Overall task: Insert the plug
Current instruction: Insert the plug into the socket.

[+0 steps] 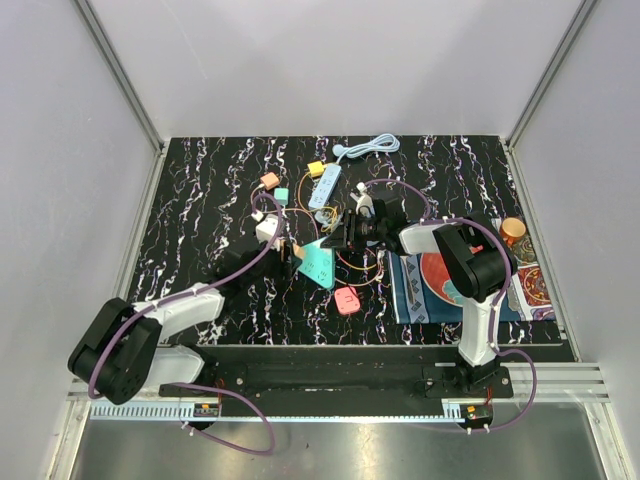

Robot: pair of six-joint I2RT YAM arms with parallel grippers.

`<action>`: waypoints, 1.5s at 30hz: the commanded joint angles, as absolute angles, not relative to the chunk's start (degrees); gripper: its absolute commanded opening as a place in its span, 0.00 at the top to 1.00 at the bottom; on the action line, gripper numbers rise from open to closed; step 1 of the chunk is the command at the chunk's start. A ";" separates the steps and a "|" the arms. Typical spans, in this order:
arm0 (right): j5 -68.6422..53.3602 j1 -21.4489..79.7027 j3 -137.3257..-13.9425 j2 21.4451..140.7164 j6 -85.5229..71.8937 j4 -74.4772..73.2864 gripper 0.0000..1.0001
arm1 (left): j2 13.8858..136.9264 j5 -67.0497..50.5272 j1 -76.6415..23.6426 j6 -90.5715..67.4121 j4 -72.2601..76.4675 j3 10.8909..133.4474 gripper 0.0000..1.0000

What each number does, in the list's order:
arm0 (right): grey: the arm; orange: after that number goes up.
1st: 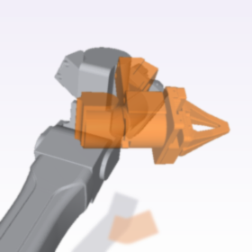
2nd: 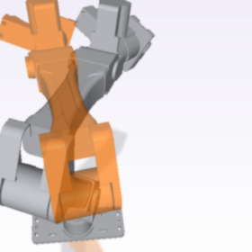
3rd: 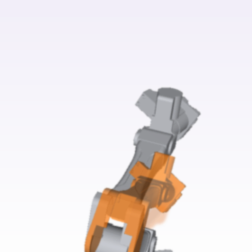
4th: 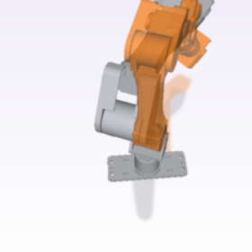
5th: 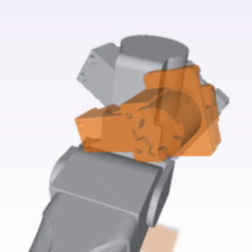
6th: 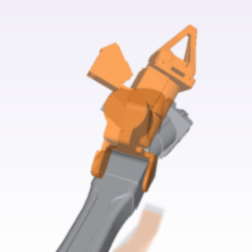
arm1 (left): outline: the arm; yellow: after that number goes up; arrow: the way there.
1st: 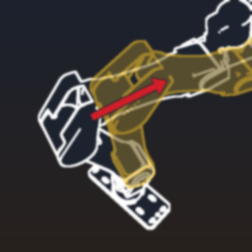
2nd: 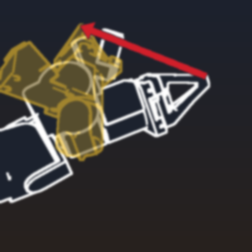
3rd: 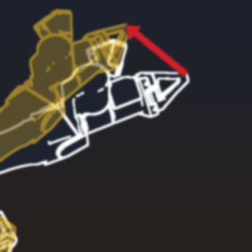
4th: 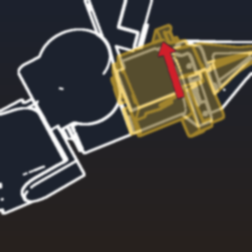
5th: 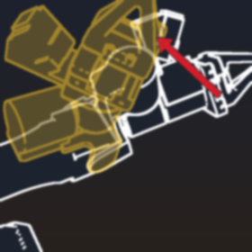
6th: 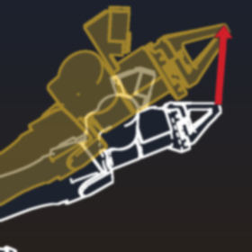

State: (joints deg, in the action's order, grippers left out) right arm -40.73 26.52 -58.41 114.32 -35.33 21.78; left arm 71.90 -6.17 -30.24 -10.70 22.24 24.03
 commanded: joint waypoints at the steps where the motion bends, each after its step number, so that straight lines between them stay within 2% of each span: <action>1: -41.75 26.63 -58.01 115.22 -34.28 22.59 0.80 | 73.91 -6.06 -30.50 -9.76 22.94 25.66 1.00; 7: -43.07 26.72 -58.45 115.75 -34.01 22.15 0.88 | 74.62 -3.70 -31.81 -8.62 19.08 26.45 1.00; 22: -45.88 26.72 -60.21 116.37 -31.29 18.99 0.93 | 78.92 -1.41 -33.31 -8.96 7.91 31.29 1.00; 39: -48.16 26.72 -61.43 116.72 -28.74 17.32 0.96 | 78.05 -0.26 -33.93 -9.94 7.91 29.97 1.00; 45: -49.04 26.54 -63.28 116.54 -24.88 12.15 0.96 | 82.61 -3.07 -34.72 -6.95 10.37 31.20 1.00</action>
